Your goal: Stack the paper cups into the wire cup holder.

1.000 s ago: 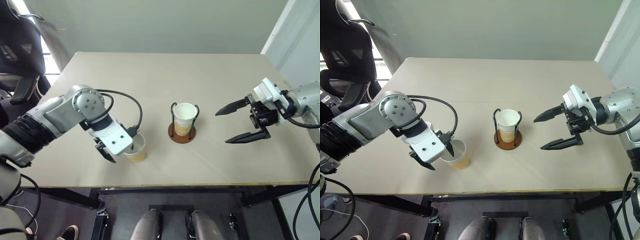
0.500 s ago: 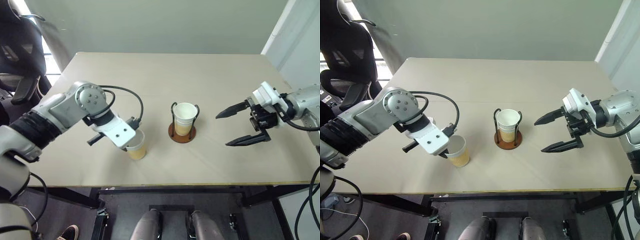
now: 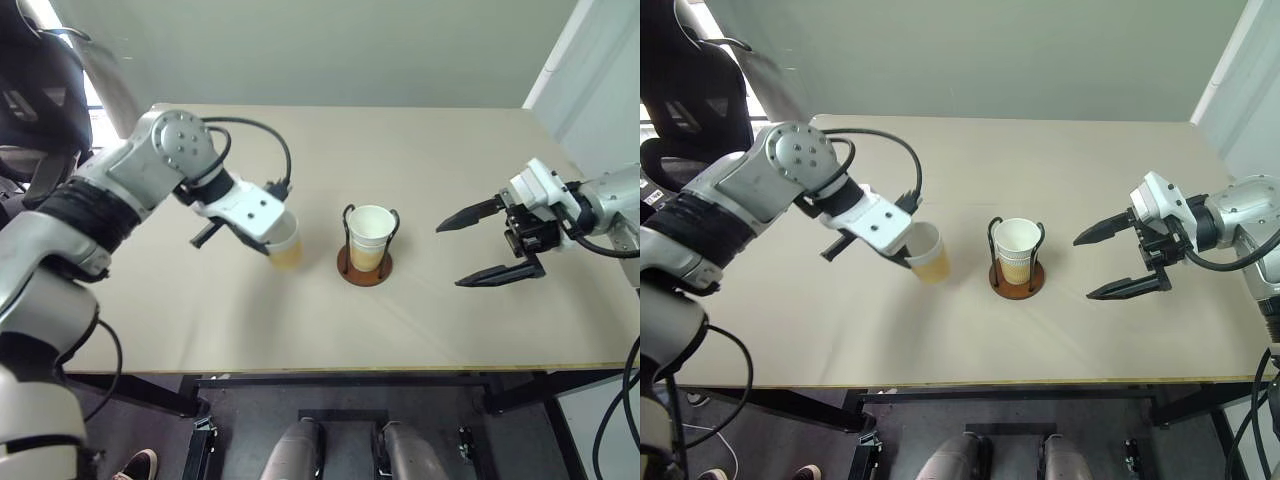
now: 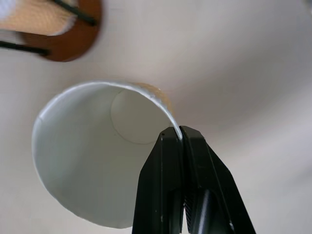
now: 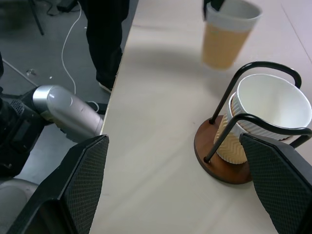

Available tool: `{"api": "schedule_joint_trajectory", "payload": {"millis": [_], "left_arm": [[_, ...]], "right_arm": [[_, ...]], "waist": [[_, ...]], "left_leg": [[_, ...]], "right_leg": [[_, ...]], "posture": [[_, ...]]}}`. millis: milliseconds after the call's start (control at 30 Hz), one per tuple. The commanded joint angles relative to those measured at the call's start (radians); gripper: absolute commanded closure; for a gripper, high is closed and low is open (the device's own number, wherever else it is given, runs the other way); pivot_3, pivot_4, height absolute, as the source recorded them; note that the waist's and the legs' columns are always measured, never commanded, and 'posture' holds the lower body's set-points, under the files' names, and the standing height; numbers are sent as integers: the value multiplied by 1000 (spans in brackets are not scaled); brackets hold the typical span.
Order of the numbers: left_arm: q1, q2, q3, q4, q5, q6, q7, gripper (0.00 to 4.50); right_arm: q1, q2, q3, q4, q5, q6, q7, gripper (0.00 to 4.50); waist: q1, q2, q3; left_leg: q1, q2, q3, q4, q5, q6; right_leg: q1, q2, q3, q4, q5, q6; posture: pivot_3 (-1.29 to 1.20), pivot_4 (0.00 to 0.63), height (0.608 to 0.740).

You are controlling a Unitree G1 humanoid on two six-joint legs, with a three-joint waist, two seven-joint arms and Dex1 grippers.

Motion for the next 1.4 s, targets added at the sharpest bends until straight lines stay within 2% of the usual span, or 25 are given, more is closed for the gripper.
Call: {"api": "schedule_joint_trajectory", "payload": {"millis": [33,533,1100,1400], "left_arm": [[-59,-39,82,96,21,-10,-32,4446],[-163,-271,344,455,255,-117,3,4446],[-299,-408,497,606,418,-155,74,4446],[-347,-488,531,617,386,-128,-32,4446]], "right_arm": [[-32,-23,-2,8,2,-22,4,69],[-37,-47,20,22,3,-45,4,69],[-40,-72,32,21,10,-47,4,69],[-39,-85,37,17,14,-45,4,69]], "waist": [[0,0,0],[4,0,0],[8,-1,1],[11,-1,1]], "left_leg": [[0,0,0,0,0,0],[-1,0,1,0,-2,5],[-1,0,4,0,-3,7],[-1,1,4,1,-4,8]], "right_leg": [[0,0,0,0,0,0],[0,0,0,-2,3,8],[0,0,0,-2,2,9],[0,0,1,-1,2,10]], "posture": [[0,150,740],[0,150,740],[0,150,740],[0,150,740]]}}
